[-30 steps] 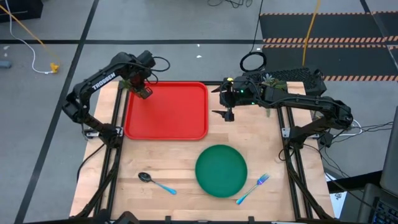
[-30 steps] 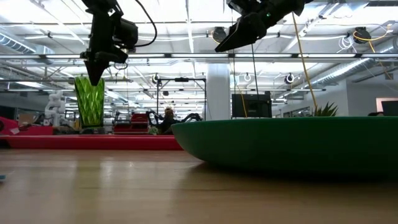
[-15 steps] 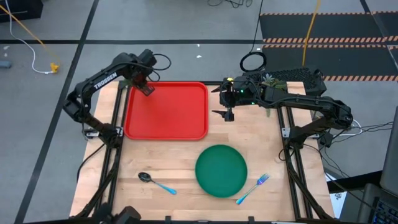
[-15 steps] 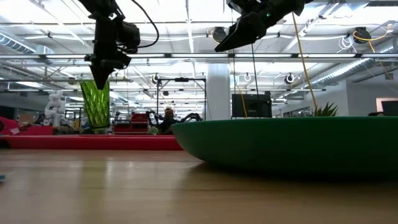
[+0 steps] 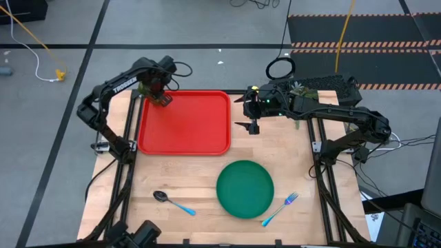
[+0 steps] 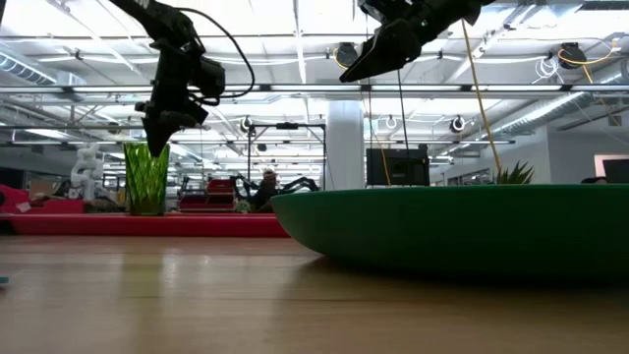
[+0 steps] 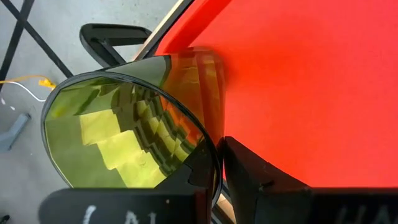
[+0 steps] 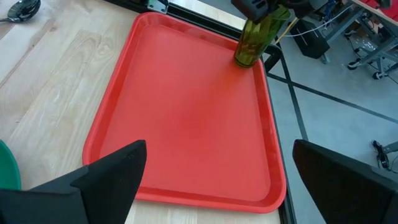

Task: Pick and place plate/cup/fork/spoon on tray
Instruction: Put the green cup on the top left of the red tray, then put the green plate on the orange tray to the bottom left of the green cup

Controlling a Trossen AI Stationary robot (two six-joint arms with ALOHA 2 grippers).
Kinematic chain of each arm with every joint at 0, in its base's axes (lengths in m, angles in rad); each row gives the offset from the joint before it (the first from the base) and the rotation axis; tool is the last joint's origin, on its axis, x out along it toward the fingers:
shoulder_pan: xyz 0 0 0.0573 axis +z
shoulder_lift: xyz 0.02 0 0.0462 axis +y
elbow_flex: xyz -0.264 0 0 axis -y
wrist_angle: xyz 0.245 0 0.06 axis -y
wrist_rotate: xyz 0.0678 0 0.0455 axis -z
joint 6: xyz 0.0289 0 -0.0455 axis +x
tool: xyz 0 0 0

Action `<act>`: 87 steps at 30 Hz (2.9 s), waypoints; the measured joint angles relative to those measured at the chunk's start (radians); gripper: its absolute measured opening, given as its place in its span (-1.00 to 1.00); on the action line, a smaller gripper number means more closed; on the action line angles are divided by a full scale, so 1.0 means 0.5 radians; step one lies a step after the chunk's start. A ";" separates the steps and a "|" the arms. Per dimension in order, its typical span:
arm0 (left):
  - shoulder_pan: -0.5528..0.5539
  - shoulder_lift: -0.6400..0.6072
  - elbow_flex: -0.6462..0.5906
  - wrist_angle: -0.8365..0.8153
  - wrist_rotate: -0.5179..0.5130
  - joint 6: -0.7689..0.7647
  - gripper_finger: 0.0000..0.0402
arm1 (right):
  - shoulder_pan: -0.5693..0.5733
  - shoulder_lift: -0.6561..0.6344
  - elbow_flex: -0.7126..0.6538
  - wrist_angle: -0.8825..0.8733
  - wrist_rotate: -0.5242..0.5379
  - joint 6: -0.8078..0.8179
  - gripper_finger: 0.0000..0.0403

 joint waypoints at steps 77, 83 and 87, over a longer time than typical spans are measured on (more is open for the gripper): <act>-0.465 -0.593 0.002 -0.181 -0.177 -0.410 -0.40 | 0.002 0.000 0.000 -0.013 -0.001 0.198 0.96; -0.880 -0.745 0.001 -0.143 -0.178 -0.588 -0.40 | 0.069 0.000 0.001 -0.130 0.001 0.424 0.96; -1.216 -0.838 -0.110 0.069 -0.208 -0.661 -0.40 | 0.187 -0.002 -0.087 -0.112 0.003 0.570 0.96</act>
